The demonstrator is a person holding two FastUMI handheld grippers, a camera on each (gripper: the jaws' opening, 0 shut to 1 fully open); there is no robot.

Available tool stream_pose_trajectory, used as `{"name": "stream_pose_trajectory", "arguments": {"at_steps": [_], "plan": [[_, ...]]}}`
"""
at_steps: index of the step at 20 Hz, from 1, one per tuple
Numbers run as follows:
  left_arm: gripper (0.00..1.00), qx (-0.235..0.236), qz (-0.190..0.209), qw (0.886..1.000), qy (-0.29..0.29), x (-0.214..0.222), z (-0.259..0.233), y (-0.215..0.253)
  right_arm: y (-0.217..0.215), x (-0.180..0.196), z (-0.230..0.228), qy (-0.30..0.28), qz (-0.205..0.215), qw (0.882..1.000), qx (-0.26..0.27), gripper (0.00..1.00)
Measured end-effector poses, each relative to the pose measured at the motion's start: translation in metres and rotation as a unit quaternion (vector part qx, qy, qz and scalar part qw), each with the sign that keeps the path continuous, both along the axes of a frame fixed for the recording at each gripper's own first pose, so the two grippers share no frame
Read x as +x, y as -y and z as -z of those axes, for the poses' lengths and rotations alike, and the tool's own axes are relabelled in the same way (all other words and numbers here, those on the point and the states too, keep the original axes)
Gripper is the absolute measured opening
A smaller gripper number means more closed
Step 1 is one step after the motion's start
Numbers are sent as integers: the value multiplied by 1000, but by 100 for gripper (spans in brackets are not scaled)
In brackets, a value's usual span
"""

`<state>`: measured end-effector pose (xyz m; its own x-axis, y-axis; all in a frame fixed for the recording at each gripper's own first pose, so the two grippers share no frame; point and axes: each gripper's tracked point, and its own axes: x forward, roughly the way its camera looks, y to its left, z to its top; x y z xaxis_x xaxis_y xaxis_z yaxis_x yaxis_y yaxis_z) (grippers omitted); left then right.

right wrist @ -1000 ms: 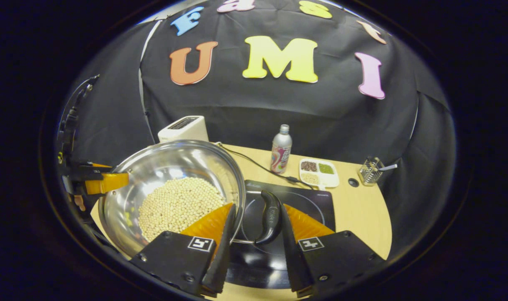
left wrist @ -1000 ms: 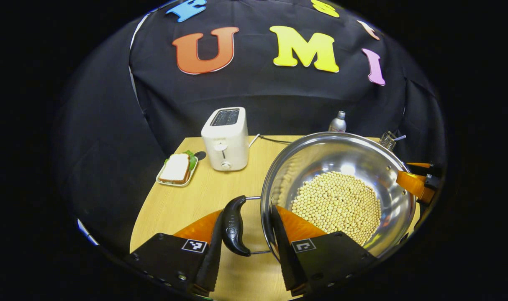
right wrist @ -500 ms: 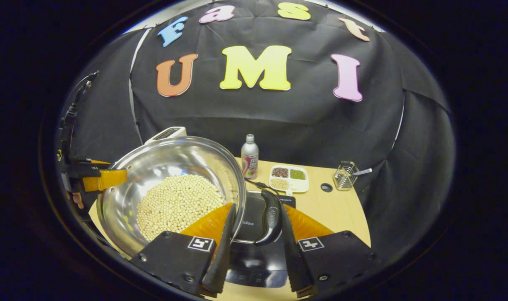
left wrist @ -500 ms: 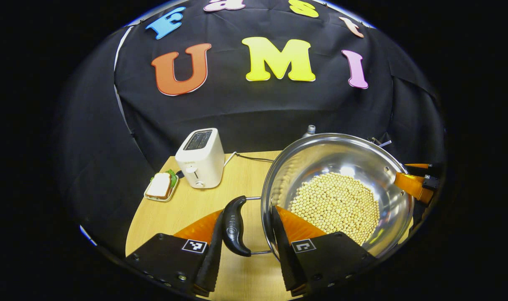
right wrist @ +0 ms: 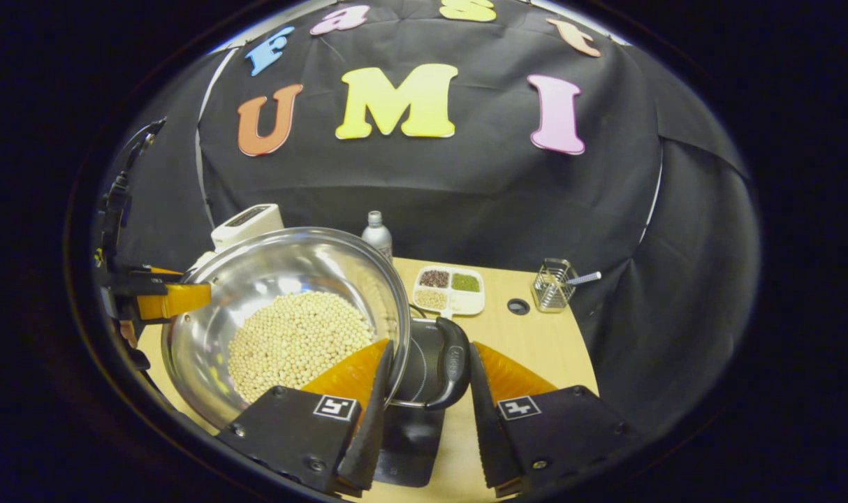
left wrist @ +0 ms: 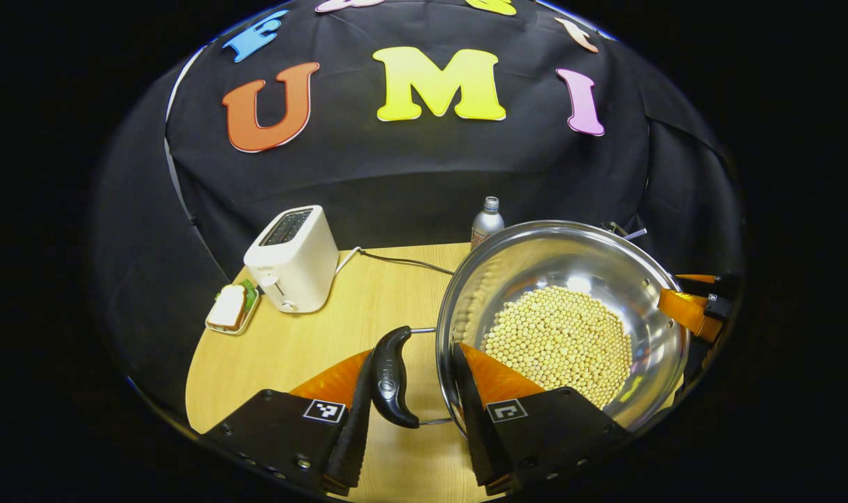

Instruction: First push the handle of the pot to place it horizontally, then grasp the pot with both hands and set it on the induction cooktop.

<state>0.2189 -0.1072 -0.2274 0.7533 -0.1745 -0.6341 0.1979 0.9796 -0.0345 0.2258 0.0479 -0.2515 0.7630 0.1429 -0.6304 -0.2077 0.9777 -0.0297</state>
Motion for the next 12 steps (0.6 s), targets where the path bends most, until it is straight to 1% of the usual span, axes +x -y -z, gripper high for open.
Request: {"name": "stream_pose_trajectory", "arguments": {"at_steps": [1,2,5,6,8,10,11,12], "plan": [[58,-1,0,1000,-1,3,4,3,3,4,6,-2,1,1000,0,60],[58,0,1,1000,-3,6,9,7,5,7,12,-4,2,1000,-1,57],[58,-3,1,1000,-17,14,29,17,12,16,30,-10,4,1000,-6,57],[58,-5,1,1000,-25,14,36,20,15,19,36,-13,5,1000,-8,60],[58,-6,1,1000,-30,19,46,26,18,22,49,-20,9,1000,-10,57],[59,-6,3,999,-34,23,55,32,23,26,61,-26,13,1000,-9,60],[59,-6,5,999,-38,26,61,36,25,28,66,-27,15,999,-8,60],[59,-8,4,999,-38,29,65,37,26,31,72,-28,17,999,-5,58]]}}
